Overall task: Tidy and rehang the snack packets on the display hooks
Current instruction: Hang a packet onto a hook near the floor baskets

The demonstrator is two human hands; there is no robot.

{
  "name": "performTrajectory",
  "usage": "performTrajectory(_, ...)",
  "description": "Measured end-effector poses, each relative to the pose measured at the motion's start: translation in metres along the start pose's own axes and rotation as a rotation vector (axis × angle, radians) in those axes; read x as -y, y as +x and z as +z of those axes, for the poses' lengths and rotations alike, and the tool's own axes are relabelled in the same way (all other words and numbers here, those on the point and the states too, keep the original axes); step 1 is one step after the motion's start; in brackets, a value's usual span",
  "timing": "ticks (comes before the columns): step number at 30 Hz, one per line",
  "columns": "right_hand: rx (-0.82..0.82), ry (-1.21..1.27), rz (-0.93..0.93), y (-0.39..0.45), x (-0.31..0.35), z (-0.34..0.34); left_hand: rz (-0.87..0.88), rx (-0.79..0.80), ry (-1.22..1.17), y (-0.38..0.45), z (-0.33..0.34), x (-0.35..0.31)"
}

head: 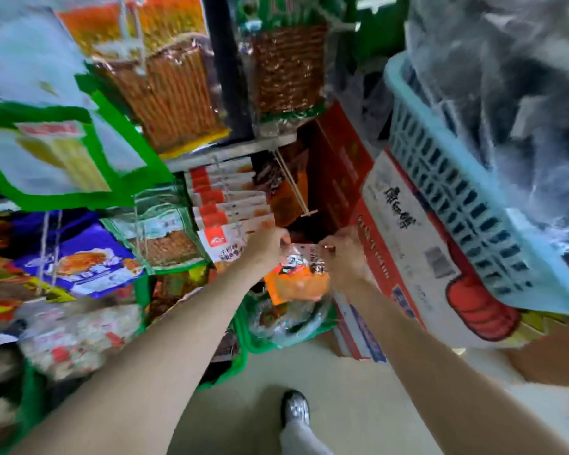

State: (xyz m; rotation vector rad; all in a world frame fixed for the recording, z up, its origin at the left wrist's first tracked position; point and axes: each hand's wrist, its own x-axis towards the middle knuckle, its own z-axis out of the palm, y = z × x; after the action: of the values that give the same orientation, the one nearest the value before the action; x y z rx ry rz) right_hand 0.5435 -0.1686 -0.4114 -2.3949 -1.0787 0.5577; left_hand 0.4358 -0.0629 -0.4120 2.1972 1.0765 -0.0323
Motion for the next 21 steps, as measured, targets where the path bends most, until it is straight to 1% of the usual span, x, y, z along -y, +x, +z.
performTrajectory(3,0.023,0.03,0.007,0.037,-0.017,0.025,0.011,-0.019,-0.03,0.031,0.014,0.012)
performTrajectory(5,-0.046,0.116,0.033,0.06,-0.019,0.03,0.031,-0.043,-0.057,0.05,0.015,0.012)
performTrajectory(7,-0.131,0.176,0.011,0.079,-0.02,0.031,0.051,-0.075,-0.113,0.063,0.012,0.009)
performTrajectory(9,-0.162,0.15,-0.033,0.09,-0.023,0.03,0.076,-0.103,-0.115,0.074,0.01,0.009)
performTrajectory(11,-0.157,0.126,-0.083,0.096,-0.024,0.03,0.098,-0.104,-0.104,0.08,0.01,0.011)
performTrajectory(14,-0.145,0.207,-0.142,0.104,-0.023,0.031,0.105,-0.111,-0.161,0.084,0.01,0.012)
performTrajectory(21,-0.121,0.129,-0.195,0.12,-0.018,0.03,0.107,-0.104,-0.103,0.095,0.008,0.013)
